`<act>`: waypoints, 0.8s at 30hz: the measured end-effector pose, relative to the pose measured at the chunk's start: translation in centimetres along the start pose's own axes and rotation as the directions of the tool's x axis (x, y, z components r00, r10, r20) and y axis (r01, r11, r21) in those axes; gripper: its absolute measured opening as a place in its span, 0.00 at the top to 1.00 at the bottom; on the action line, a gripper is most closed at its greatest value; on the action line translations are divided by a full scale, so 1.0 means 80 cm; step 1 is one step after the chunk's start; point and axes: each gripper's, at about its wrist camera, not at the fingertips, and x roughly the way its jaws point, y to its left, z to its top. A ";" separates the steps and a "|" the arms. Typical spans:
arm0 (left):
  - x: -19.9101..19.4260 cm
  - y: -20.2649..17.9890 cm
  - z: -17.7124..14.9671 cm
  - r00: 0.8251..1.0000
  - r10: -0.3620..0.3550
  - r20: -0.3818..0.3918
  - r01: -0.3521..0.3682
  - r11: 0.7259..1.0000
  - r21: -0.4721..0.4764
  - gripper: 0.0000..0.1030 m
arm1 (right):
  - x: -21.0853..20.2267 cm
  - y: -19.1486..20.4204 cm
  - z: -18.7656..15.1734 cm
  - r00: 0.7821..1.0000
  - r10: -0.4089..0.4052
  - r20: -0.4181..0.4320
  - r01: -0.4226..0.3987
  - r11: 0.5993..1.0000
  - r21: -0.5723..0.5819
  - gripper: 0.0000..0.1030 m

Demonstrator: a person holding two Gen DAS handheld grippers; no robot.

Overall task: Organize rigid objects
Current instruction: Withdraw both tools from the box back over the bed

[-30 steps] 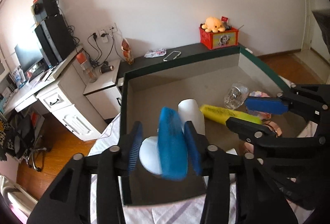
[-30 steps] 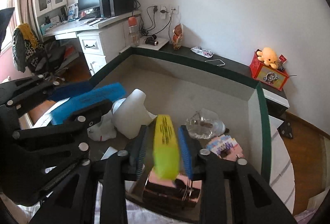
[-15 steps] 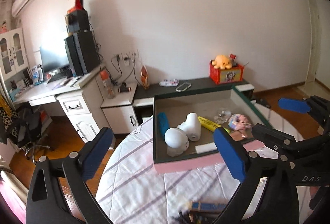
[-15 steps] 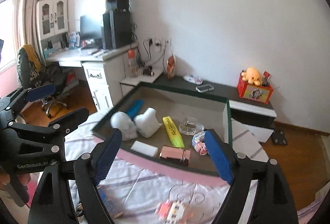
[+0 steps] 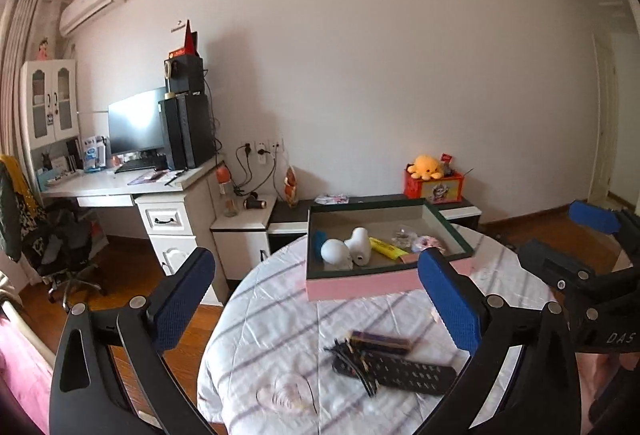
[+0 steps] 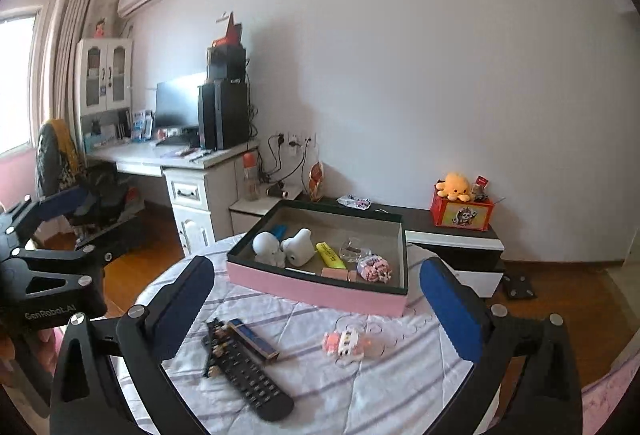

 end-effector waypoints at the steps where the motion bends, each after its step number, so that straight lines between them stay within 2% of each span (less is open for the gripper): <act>1: -0.009 0.000 -0.002 1.000 -0.001 0.008 0.001 1.000 0.001 0.00 | -0.006 0.000 -0.002 1.000 0.001 0.001 -0.001 1.000 0.004 0.00; 8: -0.051 0.003 -0.017 1.000 0.003 0.018 -0.003 1.000 0.015 0.00 | -0.039 0.012 -0.018 1.000 0.001 0.010 -0.001 1.000 0.007 0.00; 13: -0.063 0.010 -0.020 0.999 0.045 0.020 -0.045 0.999 -0.006 0.00 | -0.047 0.019 -0.023 1.000 -0.005 -0.001 0.005 1.000 -0.007 0.00; 24: -0.074 0.007 -0.025 0.999 0.038 0.019 -0.038 0.999 0.005 0.00 | -0.063 0.030 -0.029 1.000 -0.002 0.004 0.003 1.000 -0.023 0.00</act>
